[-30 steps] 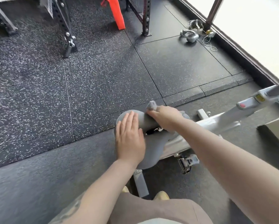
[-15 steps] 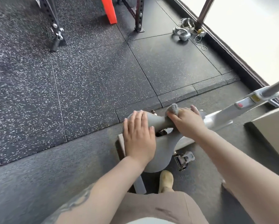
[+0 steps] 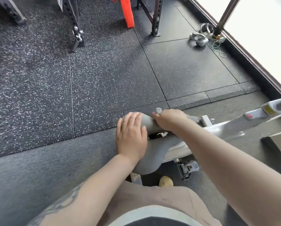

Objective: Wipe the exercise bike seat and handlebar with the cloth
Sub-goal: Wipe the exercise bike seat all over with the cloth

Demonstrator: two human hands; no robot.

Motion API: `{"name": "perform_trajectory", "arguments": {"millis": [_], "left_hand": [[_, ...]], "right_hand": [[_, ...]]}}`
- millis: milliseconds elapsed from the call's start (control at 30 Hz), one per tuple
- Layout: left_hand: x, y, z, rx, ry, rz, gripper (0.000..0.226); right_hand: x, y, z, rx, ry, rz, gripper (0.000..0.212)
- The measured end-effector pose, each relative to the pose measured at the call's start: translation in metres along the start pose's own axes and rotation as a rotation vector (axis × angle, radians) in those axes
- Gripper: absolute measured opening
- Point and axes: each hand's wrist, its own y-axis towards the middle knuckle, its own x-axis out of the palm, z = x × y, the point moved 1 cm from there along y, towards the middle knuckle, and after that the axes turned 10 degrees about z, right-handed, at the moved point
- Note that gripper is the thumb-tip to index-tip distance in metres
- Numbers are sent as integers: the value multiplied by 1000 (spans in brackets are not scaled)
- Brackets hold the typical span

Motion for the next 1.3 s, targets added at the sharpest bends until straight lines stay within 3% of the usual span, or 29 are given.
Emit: {"name": "perform_trajectory", "arguments": {"millis": [67,167,200,233,300,400,467,533,600,667,767,833,867,967,1067,1133,1167,1300], "left_hand": [[1,6,8,-50,5,21,43],[5,7,13,-95,10,58,42],[6,4,13,-91,17,65,43],[7,1,13,-85,23,73,44],[8,0,13,-84,43,87,46],[9,2,17,-75,112,99,48],[11,1,17,-81,120,102,47],[11,-1,16,-93,109,114,46],[11,-1,17,-93,115,135,45],[11,0,19,-93,134,152,43],[10,1,21,-100,153,169,40],[10,0,24,-116,171,159,41],[10,-1,26,-136,182,150,41],[14,-9,40,-223,197,121,43],[22,-21,59,-217,195,67,46],[26,-24,64,-206,241,41,48],[27,-23,64,-211,259,34,48],[26,-22,64,-209,293,9,48]], "right_hand": [[8,-2,-22,-51,1,54,43],[21,-37,-3,-210,97,396,40],[17,-46,15,-249,139,427,42],[13,-42,33,-259,140,410,45],[5,-19,55,-166,78,209,49],[3,13,28,-124,56,-48,41],[12,9,-1,-218,37,3,42],[21,-10,0,-315,27,269,45],[22,-31,29,-360,124,413,54],[15,-27,58,-348,189,347,60],[4,8,53,-193,105,20,49],[6,14,26,-204,56,-10,44],[10,7,17,-260,40,55,43],[25,-38,39,-390,149,460,36],[42,-62,94,-582,310,594,40],[47,-61,108,-451,541,550,41],[45,-59,103,-274,688,494,41],[31,-31,84,784,1381,123,41]]}}
